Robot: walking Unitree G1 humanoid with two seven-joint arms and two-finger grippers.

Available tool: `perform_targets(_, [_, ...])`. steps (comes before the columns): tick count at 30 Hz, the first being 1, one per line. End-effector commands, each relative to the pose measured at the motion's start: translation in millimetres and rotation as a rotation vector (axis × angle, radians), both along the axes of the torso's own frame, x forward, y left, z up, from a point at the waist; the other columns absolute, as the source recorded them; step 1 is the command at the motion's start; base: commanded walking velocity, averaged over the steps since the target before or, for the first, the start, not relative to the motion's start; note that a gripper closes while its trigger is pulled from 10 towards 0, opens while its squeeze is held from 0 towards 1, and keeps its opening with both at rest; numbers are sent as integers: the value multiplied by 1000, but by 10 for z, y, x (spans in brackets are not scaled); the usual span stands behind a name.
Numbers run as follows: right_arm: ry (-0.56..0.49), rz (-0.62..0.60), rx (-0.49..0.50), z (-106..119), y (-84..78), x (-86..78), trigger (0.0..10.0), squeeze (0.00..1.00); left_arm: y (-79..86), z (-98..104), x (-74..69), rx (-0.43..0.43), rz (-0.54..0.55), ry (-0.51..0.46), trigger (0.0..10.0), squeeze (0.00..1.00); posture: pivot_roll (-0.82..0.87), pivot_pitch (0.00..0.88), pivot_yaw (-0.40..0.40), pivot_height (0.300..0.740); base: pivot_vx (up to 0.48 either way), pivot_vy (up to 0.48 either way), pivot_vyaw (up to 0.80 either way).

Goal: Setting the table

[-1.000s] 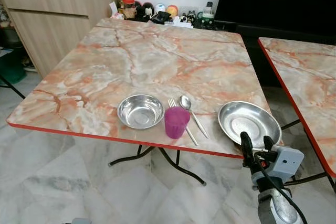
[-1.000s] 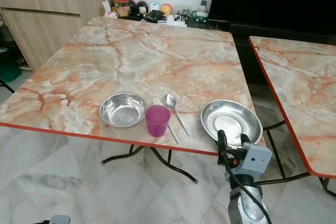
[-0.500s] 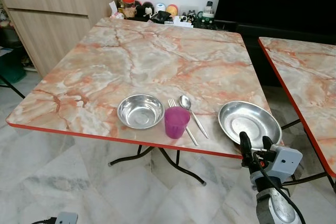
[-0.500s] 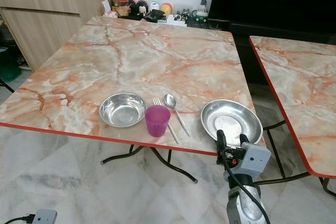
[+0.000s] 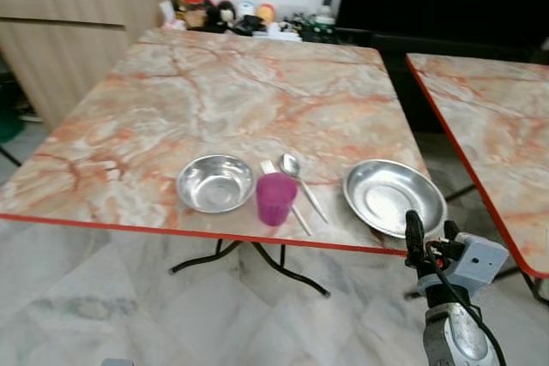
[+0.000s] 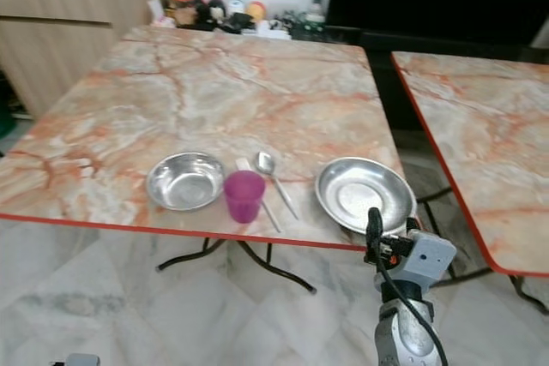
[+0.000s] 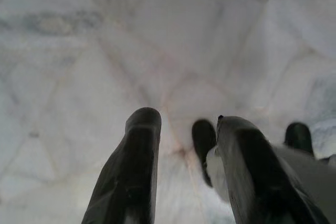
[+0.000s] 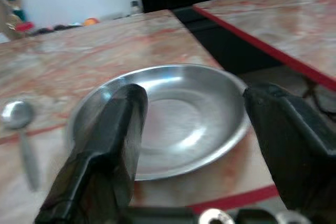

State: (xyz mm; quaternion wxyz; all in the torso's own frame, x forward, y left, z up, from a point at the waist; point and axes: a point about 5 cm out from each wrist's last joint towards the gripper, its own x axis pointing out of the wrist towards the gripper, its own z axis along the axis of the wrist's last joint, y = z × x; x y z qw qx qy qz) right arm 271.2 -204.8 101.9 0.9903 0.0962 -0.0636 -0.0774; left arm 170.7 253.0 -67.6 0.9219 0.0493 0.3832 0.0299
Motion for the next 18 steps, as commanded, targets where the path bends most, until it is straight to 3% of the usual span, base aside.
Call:
perform_targets(1, [1, -2, -4, -14, 5, 2, 10000, 0, -4, -45, -87, -13, 12, 26, 10000, 0, 60, 97, -65, 740, 0, 0, 0])
perform_targets(6, [4, 0, 5, -22, 28, 6, 10000, 0, 1, -44, -90, -13, 14, 26, 10000, 0, 61, 98, -64, 740, 0, 0, 0])
perform_targets(18, [3, 5, 4, -26, 32, 13, 10000, 0, -31, -54, -93, -21, 12, 26, 10000, 0, 62, 99, -68, 740, 280, 0, 0])
